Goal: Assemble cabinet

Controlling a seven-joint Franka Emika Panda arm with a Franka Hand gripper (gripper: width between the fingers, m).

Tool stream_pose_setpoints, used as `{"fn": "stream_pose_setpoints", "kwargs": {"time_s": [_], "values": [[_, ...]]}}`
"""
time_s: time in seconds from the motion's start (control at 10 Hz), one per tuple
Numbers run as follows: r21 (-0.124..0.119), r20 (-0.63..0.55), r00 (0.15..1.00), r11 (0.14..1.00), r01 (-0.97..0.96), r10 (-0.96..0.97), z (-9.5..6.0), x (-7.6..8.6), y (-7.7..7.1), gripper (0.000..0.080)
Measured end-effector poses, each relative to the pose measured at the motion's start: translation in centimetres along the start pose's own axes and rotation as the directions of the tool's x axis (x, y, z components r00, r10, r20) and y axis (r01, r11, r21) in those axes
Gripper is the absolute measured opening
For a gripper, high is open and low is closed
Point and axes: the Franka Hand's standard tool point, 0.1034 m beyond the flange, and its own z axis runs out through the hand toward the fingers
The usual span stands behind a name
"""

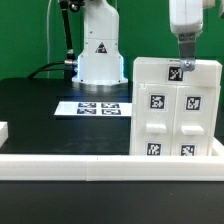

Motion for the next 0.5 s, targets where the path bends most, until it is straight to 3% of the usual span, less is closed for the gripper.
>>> {"fn": "stream_pose_setpoints", "kwargs": {"time_s": [0.5], "values": [[-0.001,0.0,1.0,1.0,0.021,-0.021,0.06,-0.21,0.12,0.0797]]}}
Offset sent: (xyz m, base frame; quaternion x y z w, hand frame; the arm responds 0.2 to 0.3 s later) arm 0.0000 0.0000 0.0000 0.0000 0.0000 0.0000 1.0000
